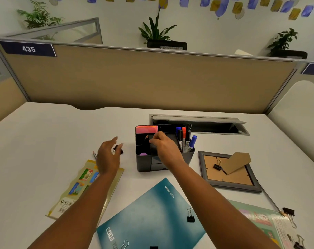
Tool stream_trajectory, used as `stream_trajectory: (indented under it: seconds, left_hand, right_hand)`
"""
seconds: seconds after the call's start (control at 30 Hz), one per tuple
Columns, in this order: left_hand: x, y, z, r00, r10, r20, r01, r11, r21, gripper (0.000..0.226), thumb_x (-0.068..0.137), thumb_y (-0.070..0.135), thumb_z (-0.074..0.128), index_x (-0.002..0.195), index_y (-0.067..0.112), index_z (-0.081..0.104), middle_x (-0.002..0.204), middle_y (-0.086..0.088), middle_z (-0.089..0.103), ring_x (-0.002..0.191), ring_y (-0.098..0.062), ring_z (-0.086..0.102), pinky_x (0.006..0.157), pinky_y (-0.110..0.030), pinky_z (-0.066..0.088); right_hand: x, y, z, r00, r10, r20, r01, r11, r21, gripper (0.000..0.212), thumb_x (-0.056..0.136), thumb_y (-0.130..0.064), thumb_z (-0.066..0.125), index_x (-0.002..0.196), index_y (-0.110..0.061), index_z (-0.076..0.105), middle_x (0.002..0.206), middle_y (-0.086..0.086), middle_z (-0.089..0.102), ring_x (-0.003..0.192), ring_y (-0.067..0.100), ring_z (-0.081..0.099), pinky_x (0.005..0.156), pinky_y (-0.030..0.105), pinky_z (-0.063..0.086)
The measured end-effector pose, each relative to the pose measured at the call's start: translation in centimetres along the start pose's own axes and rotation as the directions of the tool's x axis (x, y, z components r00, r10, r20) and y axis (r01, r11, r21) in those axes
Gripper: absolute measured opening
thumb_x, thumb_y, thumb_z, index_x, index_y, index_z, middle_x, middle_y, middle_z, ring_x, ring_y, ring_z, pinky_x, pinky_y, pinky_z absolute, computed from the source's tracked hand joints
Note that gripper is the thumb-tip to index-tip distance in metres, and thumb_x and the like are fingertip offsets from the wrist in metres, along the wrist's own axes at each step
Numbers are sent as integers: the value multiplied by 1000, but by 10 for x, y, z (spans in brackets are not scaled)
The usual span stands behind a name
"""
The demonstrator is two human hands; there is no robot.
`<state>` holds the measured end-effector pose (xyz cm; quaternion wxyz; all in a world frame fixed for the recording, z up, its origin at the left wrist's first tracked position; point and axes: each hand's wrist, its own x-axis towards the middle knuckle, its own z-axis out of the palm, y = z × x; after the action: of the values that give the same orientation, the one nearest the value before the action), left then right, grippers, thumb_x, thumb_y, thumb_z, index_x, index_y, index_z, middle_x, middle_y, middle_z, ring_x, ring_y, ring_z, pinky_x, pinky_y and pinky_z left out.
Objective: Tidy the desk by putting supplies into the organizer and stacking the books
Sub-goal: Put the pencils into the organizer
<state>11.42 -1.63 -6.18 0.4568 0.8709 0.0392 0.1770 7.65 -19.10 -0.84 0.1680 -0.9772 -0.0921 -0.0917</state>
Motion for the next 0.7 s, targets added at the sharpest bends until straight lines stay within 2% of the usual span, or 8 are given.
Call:
stream_trajectory:
  seconds: [0.07, 0.17, 0.23, 0.4, 0.5, 0.57, 0.63, 0.7]
  left_hand:
    - [-3, -16, -8, 985, -157, -78, 168, 973, 160, 37, 88, 14, 61, 123, 3, 56, 118, -23, 55, 101, -41, 58, 79, -45, 48]
    - [-6, -29, -17, 928, -372, -30, 361, 876, 320, 46, 83, 16, 67, 119, -5, 47, 121, -30, 47, 106, -50, 52, 82, -54, 46]
    - [-7, -34, -19, 892, -451, 23, 406, 824, 395, 46, 83, 18, 67, 116, -7, 46, 120, -30, 50, 108, -49, 53, 85, -52, 46]
    - [-6, -36, -18, 852, -522, 38, 439, 753, 490, 24, 87, 13, 59, 102, -4, 63, 106, -26, 65, 99, -40, 61, 80, -41, 49]
    - [-4, -34, -17, 835, -551, -6, 502, 756, 420, 24, 89, 11, 54, 103, -7, 62, 109, -29, 63, 102, -43, 59, 84, -44, 48]
    - [-4, -30, -16, 864, -503, -33, 493, 830, 262, 23, 90, 9, 52, 104, -3, 65, 111, -26, 64, 104, -42, 58, 80, -39, 45]
    - [-5, -19, -14, 909, -411, -69, 415, 908, 56, 19, 90, 8, 54, 103, 0, 66, 109, -22, 66, 102, -40, 59, 74, -32, 39]
    - [-4, -3, -11, 960, -270, -80, 261, 960, -104, 17, 88, 6, 57, 101, 0, 67, 102, -20, 68, 93, -35, 62, 69, -26, 39]
  right_hand:
    - [-2, 0, 2, 1000, -3, 1, 3, 1000, -7, 44, 84, -2, 60, 127, -6, 50, 127, 13, 51, 107, 31, 57, 91, 36, 49]
    - [-3, 1, 2, 999, 14, -51, -12, 1000, 24, 49, 83, 0, 60, 130, -8, 48, 131, 13, 51, 111, 31, 56, 94, 37, 48]
    - [-5, 1, 1, 992, 37, -119, -28, 996, 79, 46, 85, 2, 56, 129, -9, 49, 131, 13, 52, 113, 30, 55, 94, 36, 48]
    - [-12, 5, 4, 929, 166, -330, -91, 969, 231, 33, 89, 6, 45, 118, -2, 59, 119, 15, 61, 104, 30, 60, 87, 32, 51]
    - [-18, 10, 5, 902, 228, -367, -123, 950, 288, 30, 90, 3, 45, 114, -2, 62, 115, 15, 62, 102, 28, 61, 84, 24, 47]
    - [-21, 14, 3, 880, 278, -386, -148, 931, 333, 28, 90, 1, 47, 113, -3, 63, 115, 14, 63, 102, 26, 61, 83, 18, 41]
    - [-21, 15, 0, 854, 323, -409, -157, 908, 388, 26, 90, -1, 48, 111, -4, 64, 113, 13, 64, 102, 25, 61, 84, 17, 39]
    - [-18, 14, -6, 834, 362, -418, -150, 876, 459, 25, 90, -6, 51, 112, -6, 63, 111, 12, 65, 102, 22, 60, 85, 17, 40]
